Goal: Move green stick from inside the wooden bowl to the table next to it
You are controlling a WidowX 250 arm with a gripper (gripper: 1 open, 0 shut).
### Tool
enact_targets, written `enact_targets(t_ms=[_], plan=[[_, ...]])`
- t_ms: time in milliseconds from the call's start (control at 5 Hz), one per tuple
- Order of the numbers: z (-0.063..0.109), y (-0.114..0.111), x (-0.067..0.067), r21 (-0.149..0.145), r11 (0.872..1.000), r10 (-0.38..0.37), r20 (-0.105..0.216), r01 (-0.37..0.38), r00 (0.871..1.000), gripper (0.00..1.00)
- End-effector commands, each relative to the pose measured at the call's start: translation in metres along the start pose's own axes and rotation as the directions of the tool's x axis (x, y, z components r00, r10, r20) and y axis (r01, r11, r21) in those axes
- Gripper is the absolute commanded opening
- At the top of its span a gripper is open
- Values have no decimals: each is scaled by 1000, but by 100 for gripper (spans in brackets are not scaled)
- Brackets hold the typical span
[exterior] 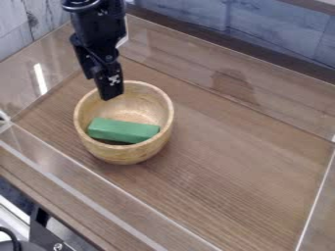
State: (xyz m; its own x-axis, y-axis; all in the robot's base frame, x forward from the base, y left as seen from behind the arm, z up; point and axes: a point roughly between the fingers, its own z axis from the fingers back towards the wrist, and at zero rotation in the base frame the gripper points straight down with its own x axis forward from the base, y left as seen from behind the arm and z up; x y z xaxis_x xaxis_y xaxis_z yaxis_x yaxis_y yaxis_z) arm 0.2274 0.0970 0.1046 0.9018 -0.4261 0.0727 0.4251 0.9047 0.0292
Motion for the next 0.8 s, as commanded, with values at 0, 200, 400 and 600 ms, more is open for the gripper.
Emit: enact_targets(t_ms=[0,200,400,600], plan=[[-6,1,-5,26,999,47,16,-47,999,100],[-17,-2,-8,33,993,110,15,-110,994,100],[-21,7,-9,30,994,104,15,-104,994,100],[-18,13,-9,26,994,103,21,-103,994,100]])
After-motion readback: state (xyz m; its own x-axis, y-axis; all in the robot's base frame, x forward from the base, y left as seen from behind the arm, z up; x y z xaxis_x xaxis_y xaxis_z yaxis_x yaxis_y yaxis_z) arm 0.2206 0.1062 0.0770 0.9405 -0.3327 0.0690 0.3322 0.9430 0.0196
